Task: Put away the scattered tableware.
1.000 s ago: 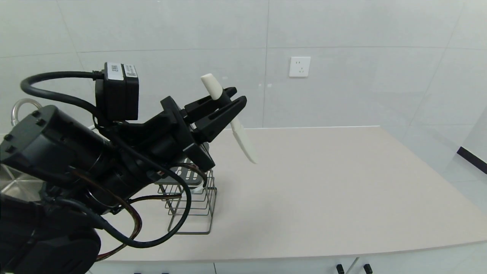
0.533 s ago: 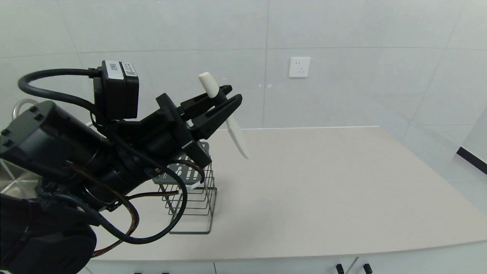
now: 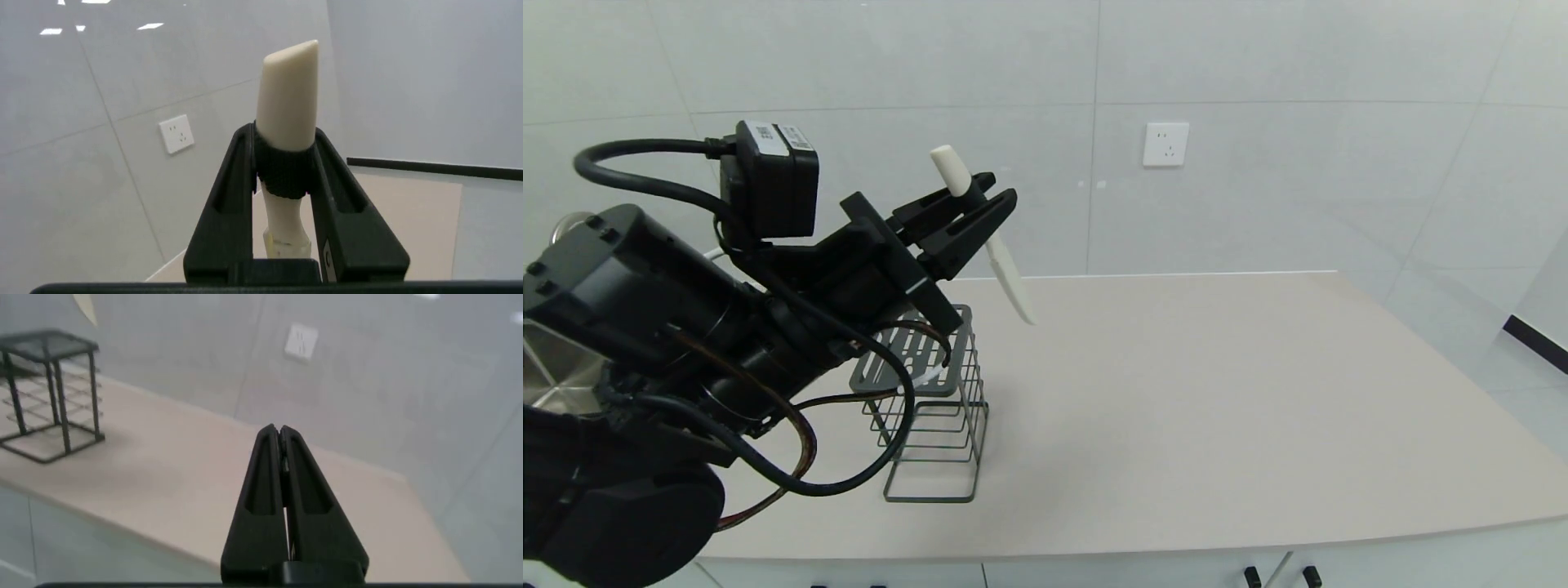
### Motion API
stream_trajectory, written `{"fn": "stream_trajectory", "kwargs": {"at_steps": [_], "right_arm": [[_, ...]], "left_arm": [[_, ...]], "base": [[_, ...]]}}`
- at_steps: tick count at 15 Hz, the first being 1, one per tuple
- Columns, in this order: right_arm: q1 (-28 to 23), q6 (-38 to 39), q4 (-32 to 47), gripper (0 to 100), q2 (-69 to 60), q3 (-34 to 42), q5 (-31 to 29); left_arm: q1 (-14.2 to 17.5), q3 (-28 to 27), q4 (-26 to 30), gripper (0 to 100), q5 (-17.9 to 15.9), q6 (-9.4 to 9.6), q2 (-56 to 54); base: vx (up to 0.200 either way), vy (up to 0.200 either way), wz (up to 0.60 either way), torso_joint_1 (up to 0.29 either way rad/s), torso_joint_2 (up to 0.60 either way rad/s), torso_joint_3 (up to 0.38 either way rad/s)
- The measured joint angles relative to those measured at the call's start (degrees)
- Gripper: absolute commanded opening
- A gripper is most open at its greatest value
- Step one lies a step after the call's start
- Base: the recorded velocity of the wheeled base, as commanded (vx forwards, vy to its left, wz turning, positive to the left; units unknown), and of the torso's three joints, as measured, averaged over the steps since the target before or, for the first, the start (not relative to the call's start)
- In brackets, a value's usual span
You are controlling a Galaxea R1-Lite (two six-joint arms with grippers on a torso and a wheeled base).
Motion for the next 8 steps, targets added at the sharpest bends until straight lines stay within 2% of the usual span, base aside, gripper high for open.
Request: {"fn": "stream_trajectory", "kwargs": {"at_steps": [3, 5, 8], "right_arm": [[0.0, 2.51, 0.06, 0, -0.26, 0.0, -0.39], [0.0, 2.95, 0.09, 0, -0.3, 0.0, -0.39], [0.02, 4.13, 0.09, 0, -0.33, 0.0, -0.37]], "left_arm": [[2.84, 2.68, -0.18, 0, -0.09, 2.02, -2.02], [5.42, 4.34, 0.52, 0, -1.56, 3.63, -3.23], [6.75, 3.84, 5.71, 0, -2.99, 3.91, -4.3]], "base": [[0.0, 0.0, 0.0, 0.0, 0.0, 0.0], [0.0, 0.0, 0.0, 0.0, 0.0, 0.0], [0.0, 0.0, 0.0, 0.0, 0.0, 0.0]]}}
